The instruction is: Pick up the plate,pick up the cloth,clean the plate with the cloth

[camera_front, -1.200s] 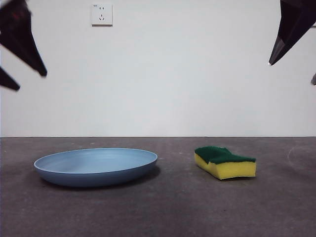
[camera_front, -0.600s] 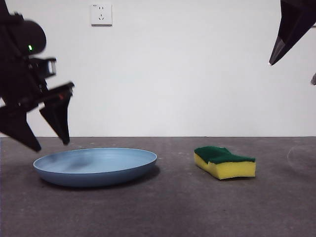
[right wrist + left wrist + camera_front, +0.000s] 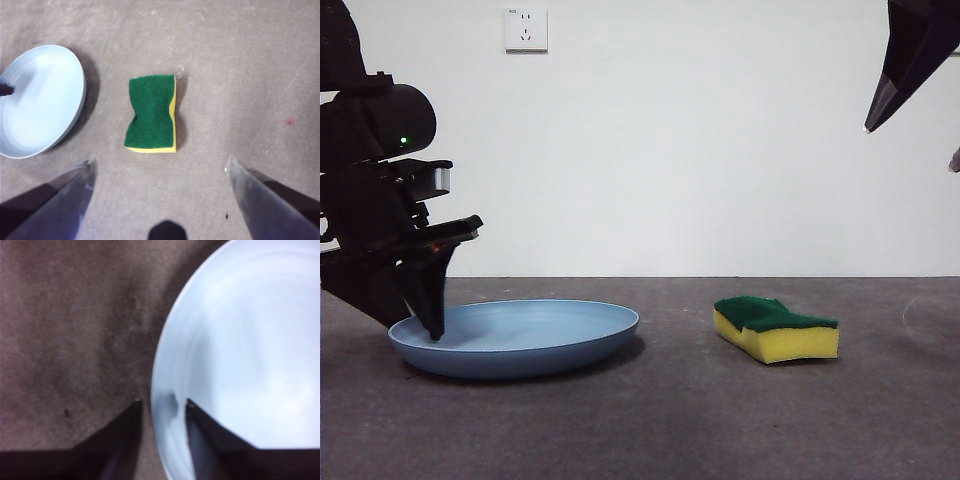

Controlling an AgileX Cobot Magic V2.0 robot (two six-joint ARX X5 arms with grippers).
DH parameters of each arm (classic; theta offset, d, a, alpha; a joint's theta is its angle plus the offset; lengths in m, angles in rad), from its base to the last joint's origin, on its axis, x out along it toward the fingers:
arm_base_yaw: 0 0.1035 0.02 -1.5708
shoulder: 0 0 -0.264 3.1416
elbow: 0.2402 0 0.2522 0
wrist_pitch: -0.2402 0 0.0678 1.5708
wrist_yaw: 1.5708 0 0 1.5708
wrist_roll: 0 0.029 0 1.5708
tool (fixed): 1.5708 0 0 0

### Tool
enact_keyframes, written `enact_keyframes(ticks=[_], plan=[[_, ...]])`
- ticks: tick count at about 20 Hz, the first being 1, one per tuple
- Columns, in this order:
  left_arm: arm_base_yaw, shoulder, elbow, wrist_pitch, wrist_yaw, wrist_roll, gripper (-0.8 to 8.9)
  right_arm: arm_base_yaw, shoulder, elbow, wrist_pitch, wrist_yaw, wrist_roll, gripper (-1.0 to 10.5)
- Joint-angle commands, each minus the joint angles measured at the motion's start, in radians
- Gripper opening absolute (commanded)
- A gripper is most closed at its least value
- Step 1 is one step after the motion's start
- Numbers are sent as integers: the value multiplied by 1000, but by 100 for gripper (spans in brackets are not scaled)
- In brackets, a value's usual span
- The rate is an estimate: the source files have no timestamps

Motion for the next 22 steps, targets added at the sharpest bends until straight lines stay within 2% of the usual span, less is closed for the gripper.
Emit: enact_keyframes(ticks=[1,7,10,12,15,18,22], plan=[[-5,6,-4,2,-1,21,-8,7,2,3,7,-2,10,441],[-19,-70,-4,-29,0,21,-8,101,13,6,91,3,18,437],[-29,-153,-4,-62,1,21,-8,155,61,17,121,43,20,437],[-34,-217,-4,-84,3,20,-8,189,113,27,129,87,11,437],[-41,-318,-4,-111,3,20,-8,217,208,28,200,94,-6,436],[-43,-408,-4,-138,3,20,-8,244,317,28,275,161,-21,436],[-43,-503,-4,-181,3,20,-8,251,454,28,372,168,-25,436]])
